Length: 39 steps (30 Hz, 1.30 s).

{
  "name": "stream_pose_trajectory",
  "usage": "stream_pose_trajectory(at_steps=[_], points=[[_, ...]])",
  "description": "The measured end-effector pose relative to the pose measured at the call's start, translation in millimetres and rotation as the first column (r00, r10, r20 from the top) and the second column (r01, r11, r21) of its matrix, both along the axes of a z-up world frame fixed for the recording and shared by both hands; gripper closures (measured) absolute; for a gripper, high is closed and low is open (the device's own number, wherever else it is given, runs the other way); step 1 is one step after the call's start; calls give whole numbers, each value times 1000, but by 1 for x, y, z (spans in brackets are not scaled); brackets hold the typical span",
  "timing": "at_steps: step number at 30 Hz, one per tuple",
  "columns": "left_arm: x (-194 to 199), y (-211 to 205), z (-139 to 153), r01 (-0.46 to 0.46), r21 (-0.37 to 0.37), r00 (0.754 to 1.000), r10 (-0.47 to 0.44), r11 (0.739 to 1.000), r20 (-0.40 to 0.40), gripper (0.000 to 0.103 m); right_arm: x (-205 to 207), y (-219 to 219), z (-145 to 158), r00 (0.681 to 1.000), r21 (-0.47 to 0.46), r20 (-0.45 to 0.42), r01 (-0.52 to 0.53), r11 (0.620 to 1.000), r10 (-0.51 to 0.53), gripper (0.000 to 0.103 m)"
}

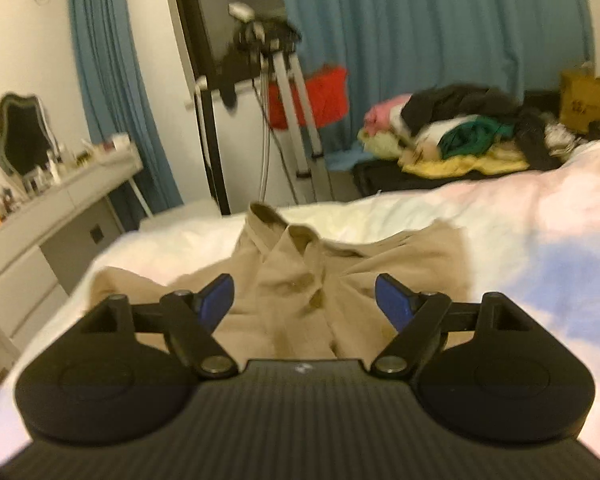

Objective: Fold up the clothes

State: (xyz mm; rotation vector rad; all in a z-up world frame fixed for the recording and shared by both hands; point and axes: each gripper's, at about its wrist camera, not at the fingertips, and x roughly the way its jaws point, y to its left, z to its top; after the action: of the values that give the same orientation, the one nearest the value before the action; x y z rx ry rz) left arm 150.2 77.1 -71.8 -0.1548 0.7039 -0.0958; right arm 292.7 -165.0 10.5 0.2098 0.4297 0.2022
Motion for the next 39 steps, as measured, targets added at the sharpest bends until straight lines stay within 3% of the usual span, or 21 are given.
stream_pose_trajectory(at_steps=[3,9,12,15,19,23,30,33,39], points=[[-12,-15,5,18,29,1000,-18,999,18,29,-64,-25,21,998,23,60,5,1000,-6,24],[-51,-52,23,35,192,993,-55,981,102,28,-184,-70,40,992,76,105,64,995,-71,24],[-71,-58,34,33,180,990,-57,983,132,24,-222,-79,35,995,80,69,67,995,-73,22],[-80,-65,34,48,174,992,-67,983,104,24,-251,-83,23,996,97,72,36,995,-43,23],[-82,-72,29,57,169,995,-69,984,66,24,-263,-83,11,998,46,52,36,998,-39,23],[-88,-76,27,37,205,996,-53,978,72,22,-271,-77,12,988,-27,143,58,998,-54,23],[-103,-91,26,57,226,996,-72,972,57,21,-281,-114,15,946,128,247,182,975,-209,23],[-108,-104,27,59,248,997,-71,967,41,21,-281,-133,17,952,156,216,185,970,-217,22],[-121,-147,26,163,174,986,-164,971,-6,22,-272,-181,21,977,179,111,159,971,-180,23]])
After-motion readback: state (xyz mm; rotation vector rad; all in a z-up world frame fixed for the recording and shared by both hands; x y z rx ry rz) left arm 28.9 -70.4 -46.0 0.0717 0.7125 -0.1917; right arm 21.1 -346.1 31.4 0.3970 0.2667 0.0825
